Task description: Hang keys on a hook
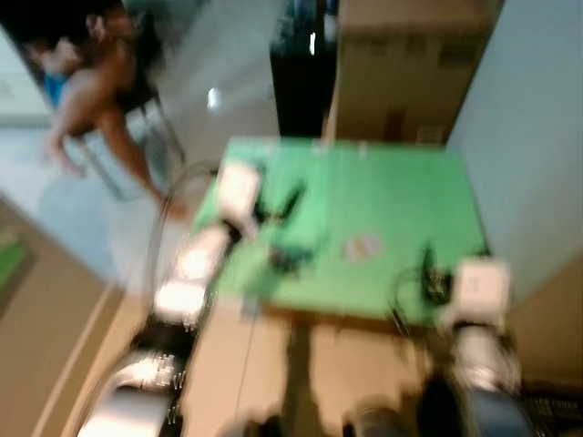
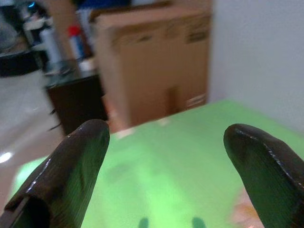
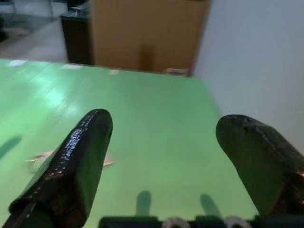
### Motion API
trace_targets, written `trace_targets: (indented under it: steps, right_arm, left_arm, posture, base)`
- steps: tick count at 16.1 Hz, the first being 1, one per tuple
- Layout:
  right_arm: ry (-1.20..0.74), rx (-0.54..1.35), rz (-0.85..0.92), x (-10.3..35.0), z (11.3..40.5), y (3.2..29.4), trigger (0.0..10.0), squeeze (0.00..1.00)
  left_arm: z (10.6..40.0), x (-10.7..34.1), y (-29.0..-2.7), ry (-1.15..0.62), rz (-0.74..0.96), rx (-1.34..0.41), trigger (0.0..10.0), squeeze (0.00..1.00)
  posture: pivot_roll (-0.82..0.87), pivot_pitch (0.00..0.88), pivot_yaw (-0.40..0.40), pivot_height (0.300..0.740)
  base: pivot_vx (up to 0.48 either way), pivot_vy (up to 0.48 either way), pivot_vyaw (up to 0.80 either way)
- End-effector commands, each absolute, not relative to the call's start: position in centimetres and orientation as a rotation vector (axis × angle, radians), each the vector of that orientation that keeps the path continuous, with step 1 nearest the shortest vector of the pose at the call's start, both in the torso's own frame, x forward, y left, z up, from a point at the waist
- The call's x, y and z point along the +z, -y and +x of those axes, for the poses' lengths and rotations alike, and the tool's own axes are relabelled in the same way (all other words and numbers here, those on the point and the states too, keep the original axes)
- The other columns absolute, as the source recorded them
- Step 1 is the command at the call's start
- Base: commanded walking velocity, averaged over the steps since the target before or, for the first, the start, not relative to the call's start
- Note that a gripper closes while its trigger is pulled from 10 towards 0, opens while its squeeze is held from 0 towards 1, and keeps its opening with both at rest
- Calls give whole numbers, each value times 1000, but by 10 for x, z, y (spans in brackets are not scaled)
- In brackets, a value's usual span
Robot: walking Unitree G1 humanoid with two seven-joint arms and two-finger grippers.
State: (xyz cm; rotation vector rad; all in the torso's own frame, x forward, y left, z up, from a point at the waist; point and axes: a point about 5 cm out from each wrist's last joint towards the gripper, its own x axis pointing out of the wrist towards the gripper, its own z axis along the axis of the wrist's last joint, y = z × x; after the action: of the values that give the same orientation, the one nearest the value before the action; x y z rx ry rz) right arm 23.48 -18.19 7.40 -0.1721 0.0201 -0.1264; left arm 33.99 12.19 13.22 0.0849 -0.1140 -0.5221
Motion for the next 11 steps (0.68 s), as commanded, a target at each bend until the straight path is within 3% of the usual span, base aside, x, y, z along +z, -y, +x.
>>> trace_targets:
  steps: [1, 6, 11]
  right_arm:
    - [-37, -138, -191, 71, 232, 188, 10000, 0]
    - [-42, -131, -186, 69, 227, 182, 10000, 0]
    - [-62, -148, -169, 67, 207, 176, 10000, 0]
  left_arm:
    - [342, 137, -116, 123, 89, -533, 10000, 0]
    - [343, 139, -112, 106, 130, -612, 10000, 0]
    - [352, 123, -128, -17, 280, -599, 10000, 0]
  posture:
    - [-310, 123, 106, 740]
    - [-312, 147, 115, 740]
    - [-328, 207, 157, 740]
  base:
    - [0, 0, 0]
    - [0, 0, 0]
    - [0, 0, 0]
